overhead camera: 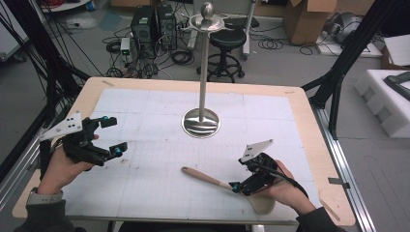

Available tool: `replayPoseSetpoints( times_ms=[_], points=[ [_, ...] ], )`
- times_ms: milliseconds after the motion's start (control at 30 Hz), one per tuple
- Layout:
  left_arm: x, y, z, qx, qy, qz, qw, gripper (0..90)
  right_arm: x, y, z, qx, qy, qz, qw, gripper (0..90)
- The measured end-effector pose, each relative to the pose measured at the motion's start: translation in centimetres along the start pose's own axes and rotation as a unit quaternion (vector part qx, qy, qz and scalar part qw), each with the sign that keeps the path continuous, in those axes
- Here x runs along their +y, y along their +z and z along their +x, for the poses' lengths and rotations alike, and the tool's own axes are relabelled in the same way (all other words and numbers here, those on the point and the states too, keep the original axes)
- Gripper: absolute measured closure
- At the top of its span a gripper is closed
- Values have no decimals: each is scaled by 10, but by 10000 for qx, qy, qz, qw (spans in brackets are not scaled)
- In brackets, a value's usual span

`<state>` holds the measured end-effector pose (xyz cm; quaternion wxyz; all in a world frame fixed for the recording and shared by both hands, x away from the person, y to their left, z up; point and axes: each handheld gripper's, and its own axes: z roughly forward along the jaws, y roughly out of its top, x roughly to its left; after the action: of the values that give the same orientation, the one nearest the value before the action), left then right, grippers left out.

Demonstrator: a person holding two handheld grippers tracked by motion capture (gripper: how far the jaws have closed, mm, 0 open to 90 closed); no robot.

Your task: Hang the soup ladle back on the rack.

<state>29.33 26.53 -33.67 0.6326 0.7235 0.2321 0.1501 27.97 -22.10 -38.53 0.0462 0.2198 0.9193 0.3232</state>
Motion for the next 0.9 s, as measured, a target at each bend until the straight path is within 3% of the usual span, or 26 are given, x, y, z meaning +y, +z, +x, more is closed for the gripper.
replayPoseSetpoints(
  times_ms=[333, 567, 900],
  points=[
    [0, 2, 0, -25, 3, 27, 10000, 18, 3, 13, 2, -6, -58, 398, 9992, 110],
    [0, 1, 1, -31, -21, 22, 10000, 18, 4, 23, 4, 236, -100, 598, 9979, 109],
    [1, -3, 2, -13, -35, -26, 10000, 18, 5, 35, 6, 312, -107, 823, 9961, 110]
  ],
)
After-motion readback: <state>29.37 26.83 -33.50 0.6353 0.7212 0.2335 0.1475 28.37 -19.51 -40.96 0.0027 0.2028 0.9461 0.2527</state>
